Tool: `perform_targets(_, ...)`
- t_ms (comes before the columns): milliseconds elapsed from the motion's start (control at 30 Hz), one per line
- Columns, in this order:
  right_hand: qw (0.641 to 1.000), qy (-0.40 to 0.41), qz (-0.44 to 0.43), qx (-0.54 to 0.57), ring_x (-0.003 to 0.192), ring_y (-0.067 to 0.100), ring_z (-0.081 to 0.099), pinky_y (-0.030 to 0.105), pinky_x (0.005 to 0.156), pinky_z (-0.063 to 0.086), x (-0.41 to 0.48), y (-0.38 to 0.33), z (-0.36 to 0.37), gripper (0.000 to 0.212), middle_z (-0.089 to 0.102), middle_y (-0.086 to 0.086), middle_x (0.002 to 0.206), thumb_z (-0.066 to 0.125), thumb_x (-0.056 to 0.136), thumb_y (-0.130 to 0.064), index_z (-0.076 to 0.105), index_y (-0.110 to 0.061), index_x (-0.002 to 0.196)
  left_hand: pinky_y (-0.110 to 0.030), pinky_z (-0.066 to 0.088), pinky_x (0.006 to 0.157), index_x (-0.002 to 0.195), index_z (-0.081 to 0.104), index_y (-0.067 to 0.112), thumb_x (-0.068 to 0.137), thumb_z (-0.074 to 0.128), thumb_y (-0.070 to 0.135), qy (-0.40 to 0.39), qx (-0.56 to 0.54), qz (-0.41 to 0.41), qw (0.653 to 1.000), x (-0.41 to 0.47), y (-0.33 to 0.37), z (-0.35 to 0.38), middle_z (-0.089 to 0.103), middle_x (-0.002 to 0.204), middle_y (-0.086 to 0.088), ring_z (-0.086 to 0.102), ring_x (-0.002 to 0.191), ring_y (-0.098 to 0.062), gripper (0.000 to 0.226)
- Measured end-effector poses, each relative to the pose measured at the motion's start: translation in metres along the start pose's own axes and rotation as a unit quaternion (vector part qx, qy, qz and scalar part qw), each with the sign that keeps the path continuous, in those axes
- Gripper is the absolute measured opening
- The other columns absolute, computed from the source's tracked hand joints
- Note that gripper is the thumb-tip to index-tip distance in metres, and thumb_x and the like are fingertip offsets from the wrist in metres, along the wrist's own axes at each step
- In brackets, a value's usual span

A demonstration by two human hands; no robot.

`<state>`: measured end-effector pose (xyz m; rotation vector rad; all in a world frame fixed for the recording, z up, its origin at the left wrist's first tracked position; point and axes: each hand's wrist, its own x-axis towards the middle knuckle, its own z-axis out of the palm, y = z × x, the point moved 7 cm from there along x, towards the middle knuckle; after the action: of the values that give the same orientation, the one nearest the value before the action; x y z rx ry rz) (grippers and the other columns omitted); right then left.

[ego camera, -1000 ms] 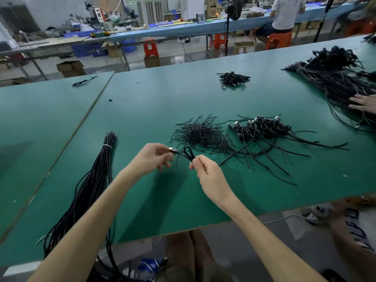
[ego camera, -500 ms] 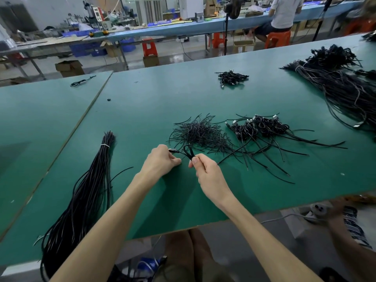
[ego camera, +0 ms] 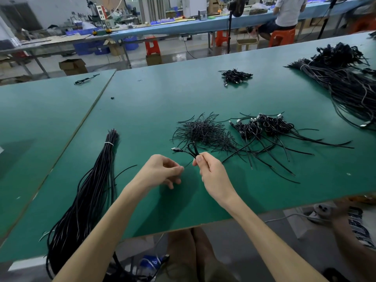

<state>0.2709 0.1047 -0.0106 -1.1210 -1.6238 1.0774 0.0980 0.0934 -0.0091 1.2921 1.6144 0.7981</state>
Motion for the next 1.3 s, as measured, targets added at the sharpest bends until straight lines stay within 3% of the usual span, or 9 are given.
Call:
perform_targets(200,0.999,-0.012,-0.015,-0.028,0.064,-0.006,0.049,0.014,0.064,0.037,-0.002,-0.005,0.002,0.030,0.052,-0.014,0.072,0.042,0.111,-0.021,0.062,-0.011,0.091,-0.025,0.057,0.061,0.109,0.072,-0.005,0.082,0.081,0.018,-0.066,-0.187,0.014,0.980,-0.005,0.005,0.017,0.070,0.084,-0.011,0.066,0.070,-0.017,0.036)
perform_targets(333,0.999,-0.026,-0.022,-0.042,0.065,0.000,0.045,0.016,0.064,0.038,-0.002,-0.005,0.006,0.031,0.054,-0.007,0.076,0.044,0.111,-0.022,0.061,-0.004,0.093,-0.023,0.056,0.061,0.095,0.079,0.002,0.081,0.083,0.020,-0.062,-0.189,0.014,0.980,-0.004,-0.001,0.017,0.069,0.081,-0.014,0.063,0.068,-0.017,0.023)
perform_targets(467,0.997,-0.044,-0.023,-0.057,0.071,0.001,0.047,0.014,0.067,0.038,-0.003,-0.006,0.010,0.027,0.056,-0.006,0.082,0.044,0.110,-0.022,0.058,-0.013,0.088,-0.023,0.056,0.059,0.074,0.079,0.013,0.074,0.087,0.020,-0.031,-0.190,0.023,0.981,-0.005,-0.003,0.012,0.069,0.077,-0.018,0.063,0.064,-0.020,0.011)
perform_targets(767,0.998,-0.040,-0.025,-0.040,0.069,0.001,0.045,0.015,0.066,0.036,-0.003,-0.008,0.009,0.027,0.053,-0.006,0.082,0.045,0.110,-0.021,0.058,-0.015,0.087,-0.018,0.045,0.051,0.086,0.072,0.004,0.073,0.090,0.017,0.051,-0.108,0.113,0.986,-0.011,0.011,0.001,0.076,0.080,-0.009,0.068,0.063,-0.016,0.026)
perform_targets(933,0.999,-0.038,-0.010,-0.019,0.061,0.001,0.041,0.017,0.061,0.035,-0.004,-0.007,0.008,0.030,0.048,-0.010,0.073,0.044,0.111,-0.021,0.056,-0.012,0.085,-0.016,0.048,0.056,0.094,0.058,0.016,0.080,0.088,0.020,0.105,-0.035,0.159,0.981,-0.016,0.016,0.007,0.076,0.081,-0.004,0.075,0.070,-0.021,0.033)
perform_targets(1033,0.999,-0.043,-0.009,-0.023,0.066,0.003,0.041,0.020,0.062,0.035,-0.004,-0.007,0.009,0.030,0.054,-0.003,0.078,0.043,0.111,-0.022,0.058,-0.006,0.091,-0.020,0.051,0.061,0.099,0.045,0.030,0.085,0.084,0.025,0.141,0.056,0.169,0.974,-0.023,0.021,0.007,0.072,0.085,0.005,0.072,0.071,-0.012,0.042)
perform_targets(1167,0.999,-0.052,0.011,-0.003,0.072,0.007,0.046,0.023,0.067,0.041,-0.004,-0.005,0.011,0.029,0.061,0.003,0.087,0.042,0.111,-0.024,0.061,-0.007,0.097,-0.028,0.052,0.067,0.132,0.032,0.034,0.094,0.072,0.029,0.153,0.293,0.273,0.904,-0.038,0.048,0.019,0.053,0.099,0.015,0.061,0.081,-0.008,0.056)
perform_targets(1233,0.998,-0.057,0.019,0.001,0.073,0.012,0.050,0.023,0.068,0.043,-0.005,-0.004,0.012,0.029,0.063,0.003,0.087,0.042,0.111,-0.025,0.061,-0.008,0.098,-0.032,0.052,0.063,0.144,0.038,0.027,0.091,0.074,0.023,0.161,0.402,0.309,0.846,-0.043,0.059,0.027,0.044,0.107,0.004,0.054,0.096,-0.016,0.064)
perform_targets(1300,0.998,-0.062,0.019,-0.014,0.085,0.024,0.058,0.035,0.078,0.048,-0.004,-0.002,0.014,0.029,0.067,0.009,0.094,0.042,0.111,-0.026,0.061,-0.007,0.099,-0.035,0.054,0.064,0.141,0.052,0.016,0.081,0.081,0.016,0.170,0.488,0.330,0.790,-0.046,0.068,0.032,0.044,0.110,-0.007,0.051,0.098,-0.026,0.066)
